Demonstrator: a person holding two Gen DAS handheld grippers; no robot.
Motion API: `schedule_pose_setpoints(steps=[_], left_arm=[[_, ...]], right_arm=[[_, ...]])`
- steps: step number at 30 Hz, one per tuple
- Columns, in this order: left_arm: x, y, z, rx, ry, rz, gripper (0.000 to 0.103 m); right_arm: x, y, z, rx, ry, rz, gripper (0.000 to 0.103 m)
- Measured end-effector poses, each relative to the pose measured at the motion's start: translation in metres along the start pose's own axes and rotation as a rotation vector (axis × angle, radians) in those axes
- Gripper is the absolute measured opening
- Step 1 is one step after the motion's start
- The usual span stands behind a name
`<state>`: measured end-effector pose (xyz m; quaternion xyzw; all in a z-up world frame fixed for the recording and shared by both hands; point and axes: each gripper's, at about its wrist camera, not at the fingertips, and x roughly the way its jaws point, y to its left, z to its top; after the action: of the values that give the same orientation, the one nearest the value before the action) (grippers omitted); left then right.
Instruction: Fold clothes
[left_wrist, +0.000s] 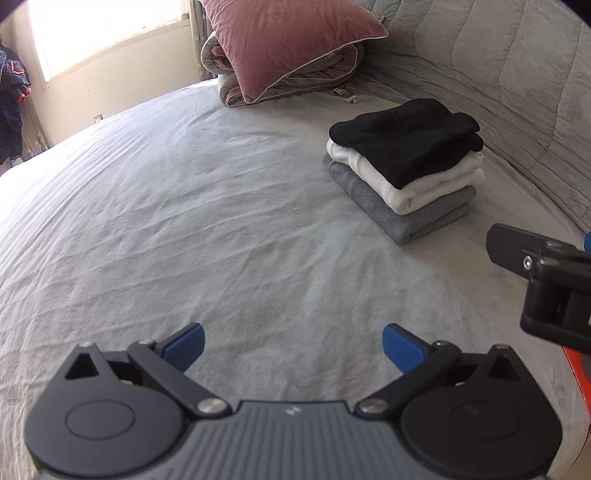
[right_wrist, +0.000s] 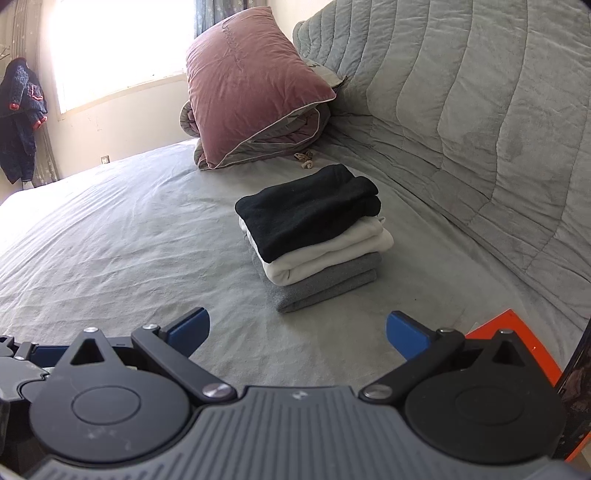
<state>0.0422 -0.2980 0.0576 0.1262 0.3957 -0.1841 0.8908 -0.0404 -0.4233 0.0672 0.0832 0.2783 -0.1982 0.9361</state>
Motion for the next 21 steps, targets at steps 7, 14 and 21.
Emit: schedule_pose_setpoints(steps=[7,14,21], left_arm=[[-0.043,0.023,-0.015,-0.038,-0.029,-0.025,0.102],[-0.071,0.046,-0.033,-0.085,-0.045,-0.038,0.102],[-0.086,0.061,-0.048,-0.111,-0.052,-0.043,0.102]], right_arm=[[-0.048,0.017,0.0,-0.008,-0.038,-0.045,0.103],[-0.086,0.031,-0.007,0.05,-0.052,-0.039,0.103],[-0.1,0.039,-0.025,0.106,-0.017,-0.059,0.103]])
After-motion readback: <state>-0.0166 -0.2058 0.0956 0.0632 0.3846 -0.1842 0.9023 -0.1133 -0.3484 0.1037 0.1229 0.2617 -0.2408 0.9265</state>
